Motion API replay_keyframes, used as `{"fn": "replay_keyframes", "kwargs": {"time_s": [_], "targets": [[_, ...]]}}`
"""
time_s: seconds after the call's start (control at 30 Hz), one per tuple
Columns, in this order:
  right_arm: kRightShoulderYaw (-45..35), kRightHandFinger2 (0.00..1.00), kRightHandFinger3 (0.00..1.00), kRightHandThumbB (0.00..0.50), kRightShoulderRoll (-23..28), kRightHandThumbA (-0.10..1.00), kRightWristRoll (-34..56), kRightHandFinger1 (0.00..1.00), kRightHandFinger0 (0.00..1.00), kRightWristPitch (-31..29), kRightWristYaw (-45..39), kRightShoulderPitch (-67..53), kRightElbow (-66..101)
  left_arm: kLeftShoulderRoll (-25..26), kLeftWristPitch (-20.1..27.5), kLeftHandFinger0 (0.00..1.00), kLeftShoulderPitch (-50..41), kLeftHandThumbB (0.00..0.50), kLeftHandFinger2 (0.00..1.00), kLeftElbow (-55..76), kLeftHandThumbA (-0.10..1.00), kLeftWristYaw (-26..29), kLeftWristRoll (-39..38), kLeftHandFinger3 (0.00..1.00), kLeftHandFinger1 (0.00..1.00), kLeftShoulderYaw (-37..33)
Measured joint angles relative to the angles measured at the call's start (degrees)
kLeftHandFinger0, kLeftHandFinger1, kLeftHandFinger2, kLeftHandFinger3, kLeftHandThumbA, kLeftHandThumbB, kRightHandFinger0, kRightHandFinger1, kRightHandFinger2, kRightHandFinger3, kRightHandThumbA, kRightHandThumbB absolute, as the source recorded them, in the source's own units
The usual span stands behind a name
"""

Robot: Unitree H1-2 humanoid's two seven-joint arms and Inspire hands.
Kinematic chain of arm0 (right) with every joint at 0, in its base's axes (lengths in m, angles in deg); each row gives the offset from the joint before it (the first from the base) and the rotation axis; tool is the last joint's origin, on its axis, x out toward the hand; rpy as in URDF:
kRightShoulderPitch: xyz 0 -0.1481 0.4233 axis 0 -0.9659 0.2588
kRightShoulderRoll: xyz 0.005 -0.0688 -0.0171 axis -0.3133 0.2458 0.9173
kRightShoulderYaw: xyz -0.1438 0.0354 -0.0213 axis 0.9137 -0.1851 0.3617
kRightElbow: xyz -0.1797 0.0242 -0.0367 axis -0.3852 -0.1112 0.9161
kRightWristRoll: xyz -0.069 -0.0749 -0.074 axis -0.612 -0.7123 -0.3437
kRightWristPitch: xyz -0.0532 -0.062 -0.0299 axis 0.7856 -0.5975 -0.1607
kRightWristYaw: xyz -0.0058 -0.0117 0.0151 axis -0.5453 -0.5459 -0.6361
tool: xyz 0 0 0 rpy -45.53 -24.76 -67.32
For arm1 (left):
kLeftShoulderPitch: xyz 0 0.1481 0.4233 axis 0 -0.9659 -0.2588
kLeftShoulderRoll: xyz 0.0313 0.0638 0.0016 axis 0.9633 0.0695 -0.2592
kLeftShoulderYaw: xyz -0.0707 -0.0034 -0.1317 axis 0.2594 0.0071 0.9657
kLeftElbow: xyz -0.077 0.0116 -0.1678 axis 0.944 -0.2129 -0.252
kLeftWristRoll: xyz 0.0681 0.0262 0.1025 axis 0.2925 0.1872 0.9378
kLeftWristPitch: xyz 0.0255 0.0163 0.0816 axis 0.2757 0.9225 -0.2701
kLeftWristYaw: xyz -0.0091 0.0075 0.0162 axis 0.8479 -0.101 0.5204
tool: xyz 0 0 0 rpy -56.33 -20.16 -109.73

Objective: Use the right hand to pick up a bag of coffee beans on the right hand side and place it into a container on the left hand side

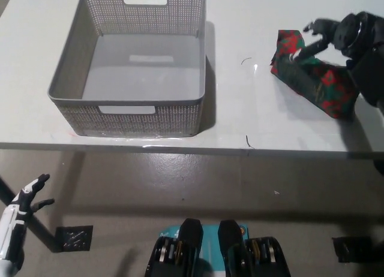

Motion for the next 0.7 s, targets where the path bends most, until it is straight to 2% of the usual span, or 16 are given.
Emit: {"fn": "replay_keyframes", "kwargs": {"time_s": [0.17,0.3,0.47,0.53,0.63,0.7], "targets": [[0.31,1.0,1.0,0.5,-1.01,0.73,0.02,1.0,1.0,-1.76,1.89,0.01,-3.45,0.28,-0.01,0.89,-0.55,0.5,1.0,0.03,1.0,-0.01,-0.34,1.0,1.0,1.1],[0.28,1.0,1.0,0.5,-1.36,0.76,0.08,1.0,1.0,-2.99,3.39,-0.16,-4.47,0.46,-0.06,0.91,-0.51,0.5,1.0,0.25,1.0,-0.02,-0.49,1.0,1.0,1.32],[0.05,1.0,1.0,0.5,-2.08,0.76,0.22,1.0,1.0,-3.99,4.41,-1.26,-5.68,0.47,-0.12,1.0,-0.35,0.5,1.0,0.31,1.0,-0.03,-0.55,1.0,1.0,1.31],[0.26,1.0,1.0,0.5,-2.61,0.82,0.14,1.0,1.0,-4.3,5.19,-1.86,-6.44,0.47,-0.11,1.0,-0.26,0.5,1.0,0.31,1.0,-0.03,-0.58,1.0,1.0,1.32],[1.22,1.0,1.0,0.5,-3.52,0.8,-0.13,1.0,1.0,-4.65,6.03,-2.27,-7.27,0.48,-0.11,1.0,-0.1,0.5,1.0,0.31,1.0,-0.03,-0.66,1.0,1.0,1.4],[2.03,1.0,1.0,0.5,-4.18,0.74,-0.32,1.0,1.0,-4.74,7.1,-2.31,-8.24,0.49,-0.13,1.0,0.3,0.5,1.0,0.32,1.0,-0.04,-0.89,1.0,1.0,1.54]]}}
